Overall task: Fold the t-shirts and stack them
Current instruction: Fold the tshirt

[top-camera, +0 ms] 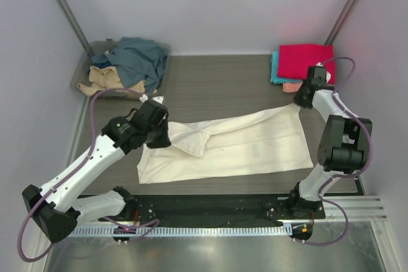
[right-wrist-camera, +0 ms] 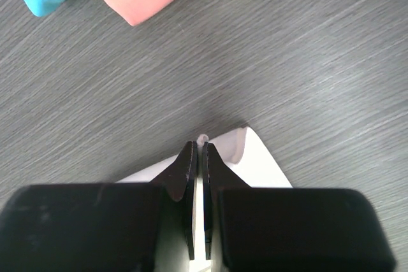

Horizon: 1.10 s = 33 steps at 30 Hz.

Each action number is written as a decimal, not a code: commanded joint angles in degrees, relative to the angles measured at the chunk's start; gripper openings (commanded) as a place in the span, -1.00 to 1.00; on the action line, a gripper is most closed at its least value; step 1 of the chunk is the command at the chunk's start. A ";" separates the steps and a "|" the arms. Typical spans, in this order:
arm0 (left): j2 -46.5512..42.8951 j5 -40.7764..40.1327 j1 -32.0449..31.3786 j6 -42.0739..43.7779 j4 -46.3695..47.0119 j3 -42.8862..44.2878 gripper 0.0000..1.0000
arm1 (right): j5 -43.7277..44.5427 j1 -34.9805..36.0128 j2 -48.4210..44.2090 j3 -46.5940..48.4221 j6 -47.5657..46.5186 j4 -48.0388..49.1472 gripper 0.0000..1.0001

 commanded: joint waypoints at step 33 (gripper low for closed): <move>-18.23 3.62 -0.92 -8.90 -9.32 -11.01 -0.99 | 8.98 -1.07 -10.74 -13.66 3.24 1.50 -0.19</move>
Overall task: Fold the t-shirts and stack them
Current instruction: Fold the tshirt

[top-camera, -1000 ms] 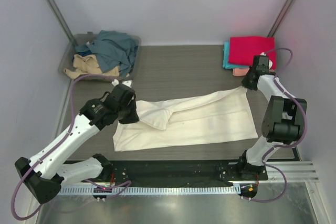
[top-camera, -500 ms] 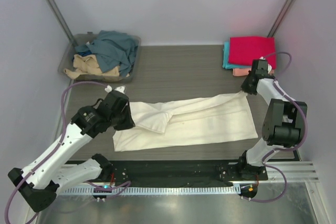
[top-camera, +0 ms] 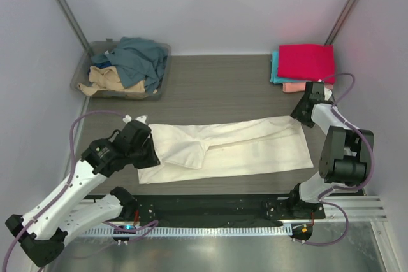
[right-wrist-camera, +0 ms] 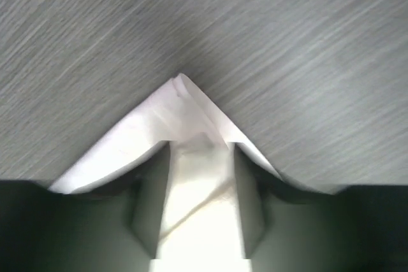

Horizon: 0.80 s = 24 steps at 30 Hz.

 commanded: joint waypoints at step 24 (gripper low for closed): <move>25.06 -7.63 -0.03 0.63 27.57 -4.24 0.21 | -13.40 11.80 -5.71 -6.03 3.10 5.17 0.33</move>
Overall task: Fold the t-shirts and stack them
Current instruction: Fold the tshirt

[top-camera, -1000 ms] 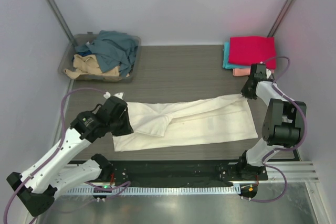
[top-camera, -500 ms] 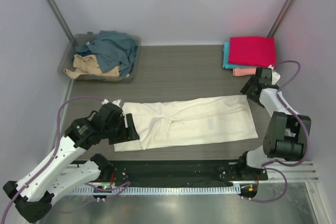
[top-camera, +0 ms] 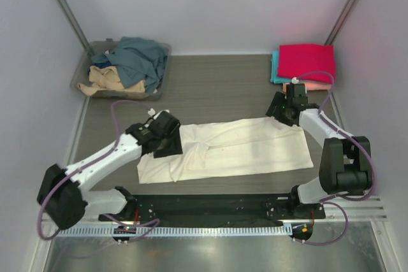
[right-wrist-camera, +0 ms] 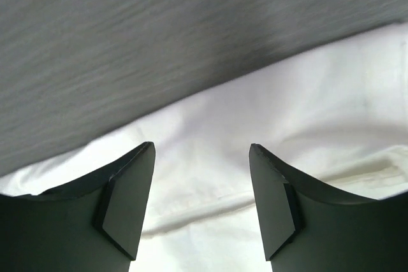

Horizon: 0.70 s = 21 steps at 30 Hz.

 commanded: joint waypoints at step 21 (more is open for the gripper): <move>56.78 -3.95 4.65 10.38 14.32 37.48 -0.04 | -6.82 19.08 -16.91 -28.96 23.35 3.14 0.36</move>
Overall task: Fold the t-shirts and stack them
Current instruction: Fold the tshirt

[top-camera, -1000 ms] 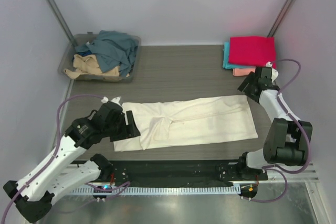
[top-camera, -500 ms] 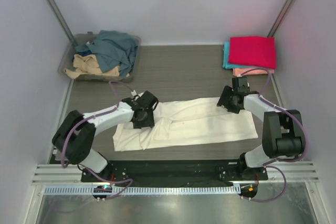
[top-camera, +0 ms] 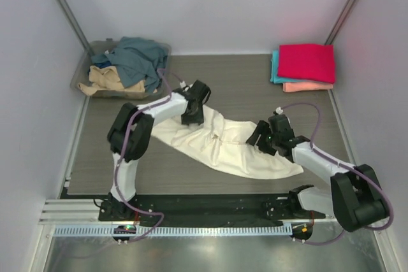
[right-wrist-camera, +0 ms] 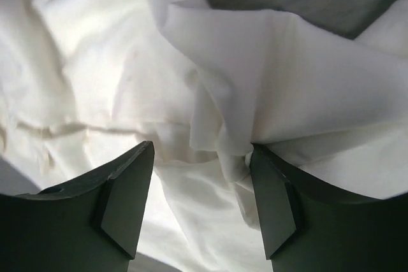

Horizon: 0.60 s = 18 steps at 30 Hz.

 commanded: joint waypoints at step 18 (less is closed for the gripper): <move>21.42 16.89 3.11 15.67 -2.99 59.89 0.61 | 14.37 44.22 -2.02 20.17 4.24 -8.49 0.55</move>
